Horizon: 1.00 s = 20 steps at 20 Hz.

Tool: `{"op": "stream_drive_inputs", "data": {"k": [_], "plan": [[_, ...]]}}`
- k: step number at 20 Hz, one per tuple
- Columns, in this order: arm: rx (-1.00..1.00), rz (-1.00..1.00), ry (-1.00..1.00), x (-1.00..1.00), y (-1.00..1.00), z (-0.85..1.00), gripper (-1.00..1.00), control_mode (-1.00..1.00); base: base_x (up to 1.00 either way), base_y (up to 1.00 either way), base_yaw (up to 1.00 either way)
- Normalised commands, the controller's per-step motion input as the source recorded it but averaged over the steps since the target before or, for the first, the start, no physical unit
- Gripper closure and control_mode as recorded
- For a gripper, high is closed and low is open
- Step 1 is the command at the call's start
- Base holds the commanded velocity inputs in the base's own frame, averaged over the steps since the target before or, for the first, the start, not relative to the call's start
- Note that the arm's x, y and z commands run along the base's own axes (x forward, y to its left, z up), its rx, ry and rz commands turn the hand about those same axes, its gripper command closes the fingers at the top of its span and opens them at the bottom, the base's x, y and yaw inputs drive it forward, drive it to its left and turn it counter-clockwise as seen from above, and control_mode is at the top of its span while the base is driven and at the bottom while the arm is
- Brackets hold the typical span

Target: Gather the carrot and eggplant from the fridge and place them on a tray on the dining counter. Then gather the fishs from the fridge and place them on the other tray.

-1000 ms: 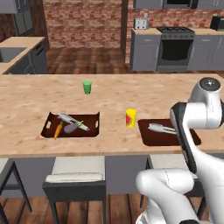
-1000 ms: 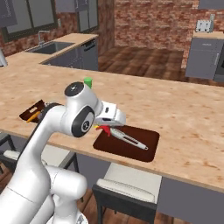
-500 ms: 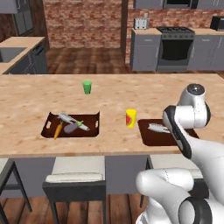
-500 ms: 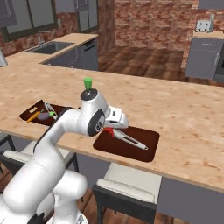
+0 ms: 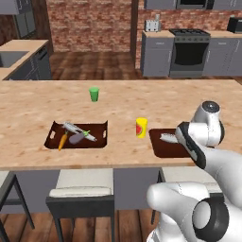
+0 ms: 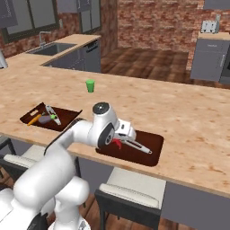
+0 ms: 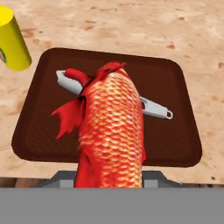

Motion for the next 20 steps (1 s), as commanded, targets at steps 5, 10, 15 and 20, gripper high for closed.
{"op": "stream_drive_inputs", "data": {"k": [5, 10, 15, 20], "plan": [[0.04, 0.0, 0.0, 0.2, -0.13, -0.38, 1.0, -1.0, 0.0, 0.0, 0.0], [0.05, 0.0, 0.0, 0.17, -0.02, -0.25, 1.0, -1.0, 0.0, 0.0, 0.0], [0.02, 0.0, 0.0, 0.08, -0.02, -0.3, 1.0, -1.0, 0.0, 0.0, 0.0], [0.0, 0.0, 0.0, 0.14, 0.0, -0.27, 1.0, -1.0, 0.0, 0.0, 0.0]]}}
